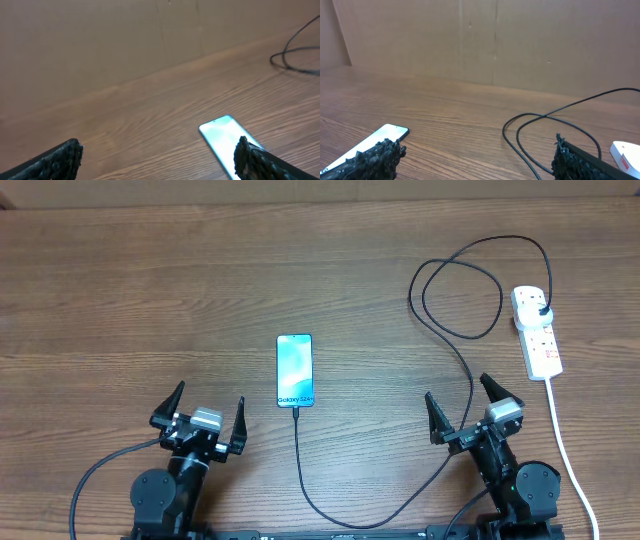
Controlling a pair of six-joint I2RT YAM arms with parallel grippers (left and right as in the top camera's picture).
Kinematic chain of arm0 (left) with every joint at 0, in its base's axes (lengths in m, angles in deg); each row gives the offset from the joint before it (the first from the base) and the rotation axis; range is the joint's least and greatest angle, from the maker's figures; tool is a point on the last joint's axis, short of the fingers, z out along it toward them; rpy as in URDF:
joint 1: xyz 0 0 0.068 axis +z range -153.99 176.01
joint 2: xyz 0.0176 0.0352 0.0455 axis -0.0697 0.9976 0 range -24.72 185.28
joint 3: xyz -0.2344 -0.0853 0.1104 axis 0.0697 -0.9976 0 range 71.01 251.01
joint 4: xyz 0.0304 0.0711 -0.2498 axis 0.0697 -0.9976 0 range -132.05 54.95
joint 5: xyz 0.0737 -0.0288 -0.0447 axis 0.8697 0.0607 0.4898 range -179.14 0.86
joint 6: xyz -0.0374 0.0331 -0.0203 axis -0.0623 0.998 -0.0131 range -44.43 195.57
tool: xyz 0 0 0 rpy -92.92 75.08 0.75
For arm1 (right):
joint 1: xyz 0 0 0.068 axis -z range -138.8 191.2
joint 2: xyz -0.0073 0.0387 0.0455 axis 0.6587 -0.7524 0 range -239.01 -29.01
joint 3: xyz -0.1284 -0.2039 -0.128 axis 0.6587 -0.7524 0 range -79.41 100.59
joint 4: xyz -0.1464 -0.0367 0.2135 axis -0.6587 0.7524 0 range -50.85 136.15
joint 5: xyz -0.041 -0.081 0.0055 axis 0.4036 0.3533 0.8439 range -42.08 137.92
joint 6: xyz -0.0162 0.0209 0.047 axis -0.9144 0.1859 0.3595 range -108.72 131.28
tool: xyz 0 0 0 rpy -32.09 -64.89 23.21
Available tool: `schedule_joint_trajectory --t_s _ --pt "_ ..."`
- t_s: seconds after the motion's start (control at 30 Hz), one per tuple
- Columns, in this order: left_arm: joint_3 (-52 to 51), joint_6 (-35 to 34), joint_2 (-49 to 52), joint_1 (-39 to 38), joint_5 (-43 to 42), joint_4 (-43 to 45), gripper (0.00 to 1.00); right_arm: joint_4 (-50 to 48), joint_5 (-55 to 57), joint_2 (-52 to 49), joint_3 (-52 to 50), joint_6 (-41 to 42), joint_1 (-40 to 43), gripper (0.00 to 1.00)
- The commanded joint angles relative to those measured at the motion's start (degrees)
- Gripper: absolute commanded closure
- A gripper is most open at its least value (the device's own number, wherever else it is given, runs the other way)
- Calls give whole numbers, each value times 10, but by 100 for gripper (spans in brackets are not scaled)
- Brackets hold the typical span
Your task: Plug charger to phone and switch on socket
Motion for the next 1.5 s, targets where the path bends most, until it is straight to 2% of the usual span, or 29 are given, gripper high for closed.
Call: schedule_joint_trajectory --t_s 0.0,0.3,0.8,0.9,1.47 --pt "-30 40 -29 16 -4 19 0 -3 -1 5 -6 1 1 0" --pt "-54 49 -28 38 10 27 1 -3 0 5 -6 1 1 0" --pt "-54 49 -28 38 10 30 0 -3 -1 5 -6 1 1 0" --pt "-71 48 -28 39 11 66 0 -3 -1 5 -6 1 1 0" --pt "-71 49 -27 39 13 64 1 -3 0 5 -6 1 1 0"
